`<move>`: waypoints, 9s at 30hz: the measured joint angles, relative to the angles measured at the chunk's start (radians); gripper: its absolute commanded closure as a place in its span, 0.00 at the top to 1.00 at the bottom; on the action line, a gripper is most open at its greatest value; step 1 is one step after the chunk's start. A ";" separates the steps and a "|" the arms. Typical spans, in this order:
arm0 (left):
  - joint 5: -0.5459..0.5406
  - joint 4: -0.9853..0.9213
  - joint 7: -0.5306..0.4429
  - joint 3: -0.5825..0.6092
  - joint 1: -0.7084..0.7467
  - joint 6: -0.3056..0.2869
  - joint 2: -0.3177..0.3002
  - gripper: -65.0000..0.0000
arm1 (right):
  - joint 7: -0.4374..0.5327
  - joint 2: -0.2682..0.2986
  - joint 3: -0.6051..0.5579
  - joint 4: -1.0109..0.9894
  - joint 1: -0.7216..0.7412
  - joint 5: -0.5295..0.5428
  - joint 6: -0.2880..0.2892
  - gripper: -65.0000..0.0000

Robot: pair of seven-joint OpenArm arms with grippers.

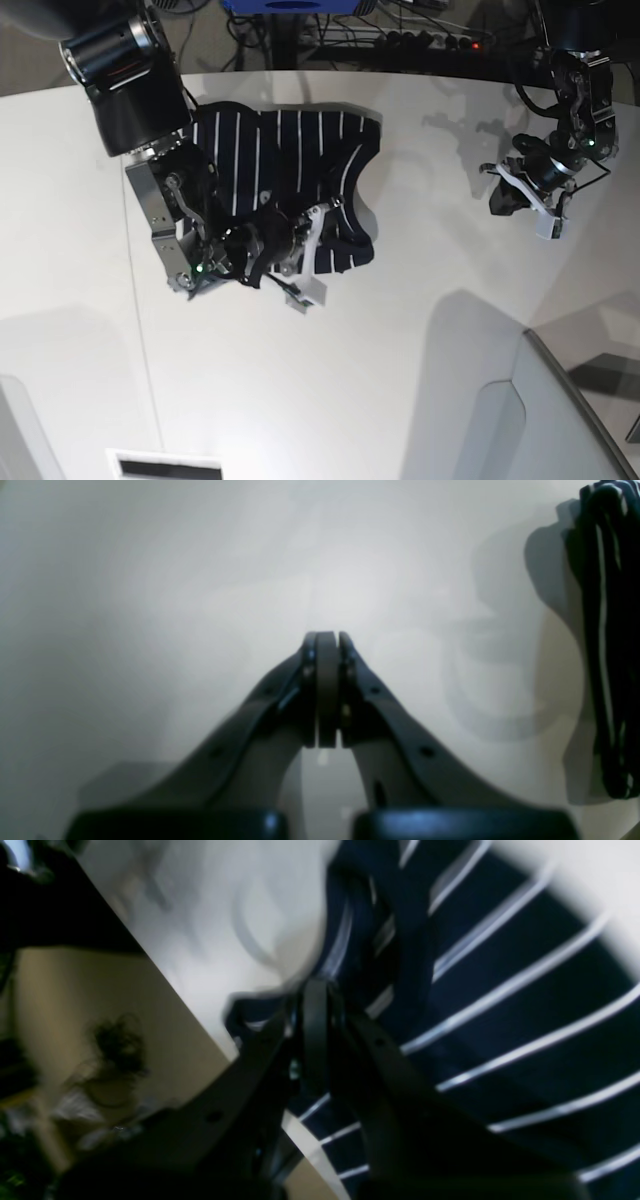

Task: Layout the t-shirt on the table in an organized manner, then fold the t-shirt properly
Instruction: 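Tuck the loose fabric edge under with the right gripper, then withdraw, then move the left gripper onto the bundle's edge and grasp the fabric, then rotate the bundle with the left gripper to square it on the table, then press and tuck the bundle's corner with the left gripper, then grasp the bundle's edge with both grippers and pull it straight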

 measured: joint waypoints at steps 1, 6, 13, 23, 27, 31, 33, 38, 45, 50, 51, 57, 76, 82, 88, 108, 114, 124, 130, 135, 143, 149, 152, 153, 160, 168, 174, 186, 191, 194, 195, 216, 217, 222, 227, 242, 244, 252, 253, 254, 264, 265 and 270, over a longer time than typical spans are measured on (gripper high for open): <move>0.001 0.000 0.002 0.000 0.000 0.000 0.000 0.00 | 0.014 0.000 0.002 -0.039 0.006 -0.005 0.003 0.00; 0.000 0.000 -0.001 0.000 0.000 0.000 0.000 0.00 | 0.154 -0.004 0.004 -0.146 0.069 0.002 0.073 0.00; 0.000 -0.004 -0.002 0.000 0.008 0.000 0.000 0.00 | 0.330 0.015 0.008 -0.369 0.082 0.003 0.072 0.00; -0.008 -0.008 0.003 0.010 0.011 -0.007 0.018 0.00 | 0.312 0.084 0.012 0.125 -0.024 0.000 0.064 0.00; -0.003 0.103 0.146 0.006 0.050 -0.114 0.030 0.00 | 0.304 0.116 0.140 0.319 -0.122 0.010 0.073 0.00; -0.008 0.248 0.285 -0.002 0.051 -0.106 0.096 0.00 | 0.287 0.148 0.285 0.321 -0.202 -0.007 0.071 0.00; -0.015 0.285 0.332 -0.005 0.038 -0.107 0.149 0.00 | 0.291 0.187 0.313 0.322 -0.222 -0.010 0.071 0.00; -0.208 0.259 0.354 -0.007 0.014 -0.107 0.191 0.51 | 0.298 0.255 0.313 0.322 -0.295 -0.007 0.071 0.00; -0.345 0.123 0.346 0.061 -0.018 -0.103 0.194 1.00 | 0.301 0.289 0.313 0.322 -0.366 -0.002 0.072 0.00; -0.345 0.034 0.340 0.135 -0.054 -0.102 0.223 1.00 | 0.303 0.285 0.313 0.322 -0.373 0.000 0.074 0.00; -0.344 0.023 0.340 0.139 -0.056 -0.103 0.234 1.00 | 0.305 0.285 0.313 0.322 -0.373 0.000 0.074 0.00; -0.352 -0.085 0.237 0.195 -0.076 -0.108 0.251 1.00 | 0.304 0.287 0.313 0.322 -0.384 0.000 0.074 0.00; -0.220 -0.261 0.142 0.277 -0.157 -0.125 0.277 0.00 | 0.306 0.280 0.385 0.322 -0.398 0.004 0.081 0.00; -0.211 -0.266 0.165 0.360 -0.222 -0.121 0.219 0.00 | 0.303 0.284 0.565 0.322 -0.423 0.000 0.074 0.00; -0.190 -0.184 0.261 0.594 -0.342 -0.099 0.098 0.00 | 0.304 0.283 0.698 0.312 -0.442 -0.002 0.077 0.00; 0.337 -0.109 0.167 1.268 -0.605 -0.122 0.025 0.00 | 0.305 0.282 0.708 0.226 -0.437 -0.001 0.077 0.00; 0.444 -0.116 0.176 1.254 -0.600 -0.112 0.117 0.00 | 0.305 0.280 0.708 0.226 -0.437 0.000 0.077 0.00; 0.573 -0.173 0.048 1.261 -0.600 -0.120 0.207 0.00 | 0.304 0.282 0.708 0.226 -0.440 0.000 0.077 0.00; 0.738 -0.217 -0.130 1.261 -0.605 -0.122 0.208 0.00 | 0.304 0.281 0.708 0.226 -0.440 -0.001 0.077 0.00; 0.790 -0.251 -0.208 1.262 -0.619 -0.122 0.208 0.00 | 0.305 0.281 0.708 0.226 -0.440 0.000 0.077 0.00; 0.808 -0.361 -0.344 1.262 -0.674 -0.125 0.226 0.00 | 0.304 0.282 0.708 0.226 -0.439 -0.001 0.077 0.00; 0.832 -0.477 -0.432 1.263 -0.726 -0.125 0.273 0.00 | 0.304 0.280 0.708 0.226 -0.440 0.000 0.077 0.00; 0.843 -0.505 -0.472 1.263 -0.734 -0.123 0.286 0.00 | 0.301 0.281 0.707 0.226 -0.439 0.000 0.077 0.00; 0.847 -0.509 -0.478 1.263 -0.734 -0.122 0.292 0.00 | 0.301 0.280 0.706 0.226 -0.440 -0.001 0.077 0.00; 0.827 -0.508 -0.515 1.374 -0.743 -0.106 0.312 0.00 | 0.300 0.280 0.705 0.226 -0.440 -0.001 0.077 0.00; 0.827 -0.508 -0.518 1.375 -0.746 -0.106 0.310 0.00 | 0.301 0.279 0.706 0.226 -0.454 -0.001 0.077 0.00; 0.827 -0.508 -0.518 1.375 -0.743 -0.106 0.310 0.00 | 0.301 0.279 0.706 0.226 -0.454 -0.001 0.077 0.00; 0.805 -0.499 -0.466 1.374 -0.743 -0.106 0.304 0.00 | 0.301 0.279 0.706 0.226 -0.454 -0.001 0.077 0.00; 0.804 -0.499 -0.466 1.374 -0.743 -0.106 0.303 0.00 | 0.301 0.279 0.705 0.226 -0.448 0.000 0.077 0.00; 0.805 -0.499 -0.465 1.374 -0.743 -0.106 0.305 0.00 | 0.301 0.279 0.705 0.226 -0.448 -0.001 0.077 0.00; 0.805 -0.499 -0.465 1.374 -0.743 -0.106 0.305 0.00 | 0.301 0.279 0.705 0.226 -0.448 -0.001 0.077 0.00; 0.832 -0.372 -0.280 1.376 -0.795 -0.124 0.283 0.57 | 0.302 0.279 0.705 0.226 -0.448 0.000 0.077 0.00; 0.831 -0.356 -0.276 1.376 -0.797 -0.124 0.279 0.57 | 0.302 0.279 0.705 0.226 -0.448 0.000 0.077 0.00; 0.831 -0.296 -0.250 1.377 -0.807 -0.124 0.275 0.57 | 0.301 0.279 0.704 0.226 -0.448 0.000 0.077 0.00; 0.829 -0.196 -0.210 1.378 -0.808 -0.124 0.256 0.56 | 0.301 0.278 0.704 0.225 -0.448 -0.001 0.077 0.00; 0.717 0.495 0.200 0.799 -0.332 -0.127 0.231 0.00 | 0.298 0.266 0.530 0.280 -0.450 0.000 0.071 0.00; 0.724 0.523 0.219 0.706 -0.232 -0.122 0.210 0.00 | 0.299 0.268 0.505 0.281 -0.446 0.000 0.071 0.00; 0.726 0.551 0.219 0.516 0.065 -0.123 0.140 0.00 | 0.300 0.268 0.384 0.276 -0.473 0.000 0.070 0.00; 0.721 0.551 0.218 0.517 0.086 -0.123 0.128 0.00 | 0.297 0.268 0.368 0.276 -0.475 -0.001 0.070 0.00; 0.722 0.550 0.216 0.517 0.105 -0.125 0.117 0.00 | 0.298 0.269 0.351 0.276 -0.476 -0.005 0.070 0.00; 0.725 0.442 0.215 0.525 0.070 -0.124 0.137 0.00 | 0.306 0.272 0.242 0.240 -0.475 -0.003 -0.009 0.00; 0.726 0.436 0.215 0.522 0.056 -0.122 0.143 0.00 | 0.305 0.268 0.234 0.240 -0.473 0.000 -0.009 0.00; 0.726 0.450 0.212 0.523 0.048 -0.122 0.147 0.00 | 0.305 0.269 0.270 0.241 -0.473 0.000 -0.008 0.00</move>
